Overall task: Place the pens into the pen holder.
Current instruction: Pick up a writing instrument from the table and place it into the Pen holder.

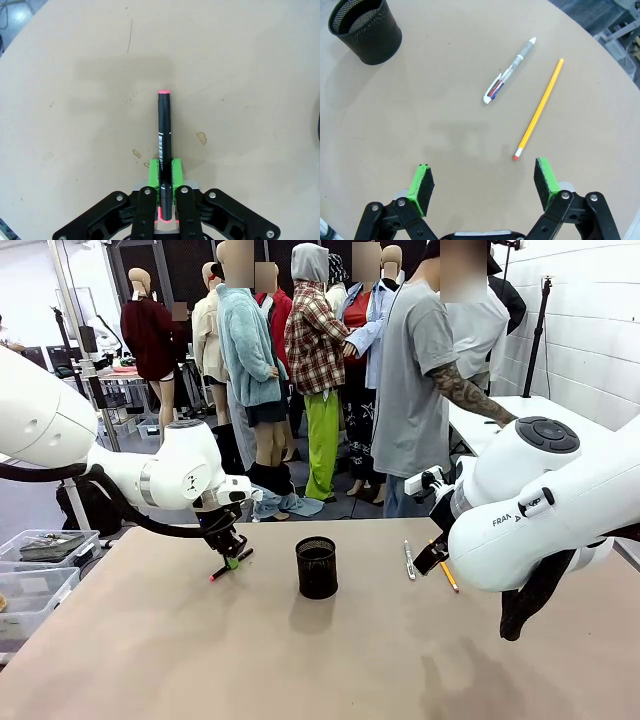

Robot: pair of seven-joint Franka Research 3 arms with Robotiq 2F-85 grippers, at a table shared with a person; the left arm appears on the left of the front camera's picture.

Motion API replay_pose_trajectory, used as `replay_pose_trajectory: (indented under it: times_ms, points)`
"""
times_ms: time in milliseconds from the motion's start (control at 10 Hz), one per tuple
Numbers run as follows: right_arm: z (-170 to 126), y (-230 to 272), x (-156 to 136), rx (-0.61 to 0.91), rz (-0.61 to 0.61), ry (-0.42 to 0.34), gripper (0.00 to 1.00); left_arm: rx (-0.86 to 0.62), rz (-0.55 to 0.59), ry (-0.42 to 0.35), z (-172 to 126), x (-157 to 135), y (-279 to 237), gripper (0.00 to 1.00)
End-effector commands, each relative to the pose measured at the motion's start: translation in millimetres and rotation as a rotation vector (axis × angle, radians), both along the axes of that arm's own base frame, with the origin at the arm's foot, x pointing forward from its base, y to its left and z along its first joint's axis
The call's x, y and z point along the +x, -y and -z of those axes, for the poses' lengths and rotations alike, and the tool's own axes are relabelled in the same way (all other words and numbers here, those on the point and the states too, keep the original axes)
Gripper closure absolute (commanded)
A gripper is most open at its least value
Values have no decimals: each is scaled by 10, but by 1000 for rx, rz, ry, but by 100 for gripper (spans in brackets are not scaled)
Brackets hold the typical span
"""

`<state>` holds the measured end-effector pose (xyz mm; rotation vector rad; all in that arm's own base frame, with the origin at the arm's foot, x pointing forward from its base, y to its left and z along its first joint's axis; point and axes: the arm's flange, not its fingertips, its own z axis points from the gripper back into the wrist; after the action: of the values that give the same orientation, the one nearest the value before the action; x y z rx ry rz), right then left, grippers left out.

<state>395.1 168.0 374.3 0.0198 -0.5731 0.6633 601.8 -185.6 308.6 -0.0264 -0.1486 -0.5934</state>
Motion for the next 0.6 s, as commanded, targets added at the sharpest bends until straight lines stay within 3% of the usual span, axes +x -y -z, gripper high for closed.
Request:
replay_pose_trajectory:
  times_ms: [0,200,500]
  points:
    - [5,0,-2,0,0,-1,0,28,25,-27,109,-145,-84,100]
    - [5,0,-2,0,0,-1,0,-86,70,39,-34,-263,-240,100]
    - [5,0,-2,0,0,-1,0,-337,121,226,-409,-479,-545,100]
